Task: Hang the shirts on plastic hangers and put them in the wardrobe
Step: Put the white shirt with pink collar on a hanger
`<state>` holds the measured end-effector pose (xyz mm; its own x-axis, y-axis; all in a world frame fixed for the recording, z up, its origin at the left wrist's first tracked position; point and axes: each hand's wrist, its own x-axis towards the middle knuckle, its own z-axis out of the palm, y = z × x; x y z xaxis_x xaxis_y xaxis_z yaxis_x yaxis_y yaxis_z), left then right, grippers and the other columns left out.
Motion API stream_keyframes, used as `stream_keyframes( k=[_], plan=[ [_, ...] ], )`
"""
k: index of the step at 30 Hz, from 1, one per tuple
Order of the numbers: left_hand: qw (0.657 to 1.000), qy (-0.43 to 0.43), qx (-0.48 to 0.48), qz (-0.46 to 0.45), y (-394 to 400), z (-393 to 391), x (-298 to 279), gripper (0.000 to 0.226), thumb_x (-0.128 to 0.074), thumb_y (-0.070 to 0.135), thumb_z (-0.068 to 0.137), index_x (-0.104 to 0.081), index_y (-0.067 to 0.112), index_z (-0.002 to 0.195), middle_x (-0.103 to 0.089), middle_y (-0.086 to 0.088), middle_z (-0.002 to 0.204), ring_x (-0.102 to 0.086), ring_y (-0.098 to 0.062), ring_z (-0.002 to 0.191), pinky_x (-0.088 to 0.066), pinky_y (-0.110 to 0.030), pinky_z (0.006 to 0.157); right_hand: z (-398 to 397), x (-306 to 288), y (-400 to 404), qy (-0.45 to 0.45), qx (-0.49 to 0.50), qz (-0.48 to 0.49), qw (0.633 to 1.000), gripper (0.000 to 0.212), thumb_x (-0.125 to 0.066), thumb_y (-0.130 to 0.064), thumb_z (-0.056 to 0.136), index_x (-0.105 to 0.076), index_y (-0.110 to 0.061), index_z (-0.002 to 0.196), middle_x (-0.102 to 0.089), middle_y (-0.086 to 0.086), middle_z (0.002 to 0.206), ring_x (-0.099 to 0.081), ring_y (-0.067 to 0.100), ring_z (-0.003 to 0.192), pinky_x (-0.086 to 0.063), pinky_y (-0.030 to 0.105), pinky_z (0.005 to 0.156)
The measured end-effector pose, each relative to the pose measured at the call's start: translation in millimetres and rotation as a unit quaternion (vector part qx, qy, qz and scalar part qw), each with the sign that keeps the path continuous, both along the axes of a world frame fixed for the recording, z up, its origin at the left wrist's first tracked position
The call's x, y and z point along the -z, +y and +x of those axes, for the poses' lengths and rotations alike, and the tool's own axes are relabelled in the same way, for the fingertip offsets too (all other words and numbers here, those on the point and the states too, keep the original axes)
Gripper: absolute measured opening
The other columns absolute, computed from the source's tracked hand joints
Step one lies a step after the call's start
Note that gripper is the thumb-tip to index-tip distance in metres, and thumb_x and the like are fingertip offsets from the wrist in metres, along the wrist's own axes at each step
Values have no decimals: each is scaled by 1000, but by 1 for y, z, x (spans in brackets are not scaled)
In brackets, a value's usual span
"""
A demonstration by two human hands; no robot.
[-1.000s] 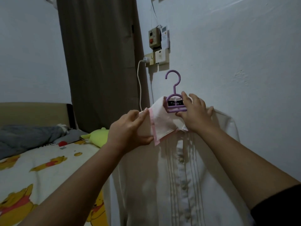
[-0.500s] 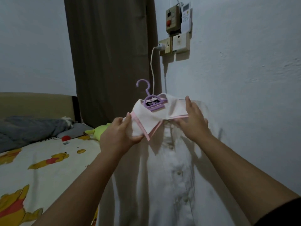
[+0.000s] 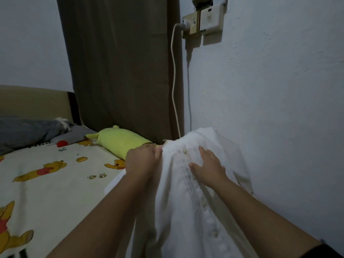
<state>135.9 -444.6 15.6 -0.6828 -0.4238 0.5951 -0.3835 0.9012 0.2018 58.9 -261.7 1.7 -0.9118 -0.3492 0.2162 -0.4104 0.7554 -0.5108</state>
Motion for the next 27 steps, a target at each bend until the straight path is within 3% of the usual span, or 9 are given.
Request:
stream_keyframes(
  k=[3,8,11,22,27],
  plan=[
    [998,-12,25,-51,18,4,8,49,-30,51,98,-49,29,137,-46,2,146,-40,-18,133,-21,-42,112,10,1,18,13,9,6,1000,71,-43,-53,93,-6,-32,150,-8,1,159,-12,24,145,-15,52,115],
    [995,-26,81,-56,58,12,20,62,-22,60,92,-41,30,143,-33,1,154,-26,-20,143,-13,-46,115,35,4,62,35,24,8,999,67,-42,-55,93,-11,-35,150,-10,0,159,-12,23,144,-16,49,113],
    [989,-53,139,-10,96,16,28,58,-30,60,95,-34,33,146,-24,3,158,-19,-19,145,-9,-45,118,53,12,97,31,49,11,998,67,-42,-55,93,-11,-35,150,-10,1,159,-12,23,144,-17,47,113],
    [929,-109,355,-1,276,33,87,60,-39,60,93,-37,31,145,-34,3,153,-27,-14,141,-19,-39,112,120,74,268,-27,174,30,984,67,-42,-55,93,-16,-31,150,-15,1,158,-16,23,143,-22,43,113],
    [896,-124,426,26,338,35,112,60,-45,57,93,-40,27,145,-36,-1,152,-31,-16,140,-25,-35,111,148,102,341,-63,221,7,973,68,-44,-55,93,-18,-29,150,-15,1,158,-15,23,144,-22,49,114]
  ],
)
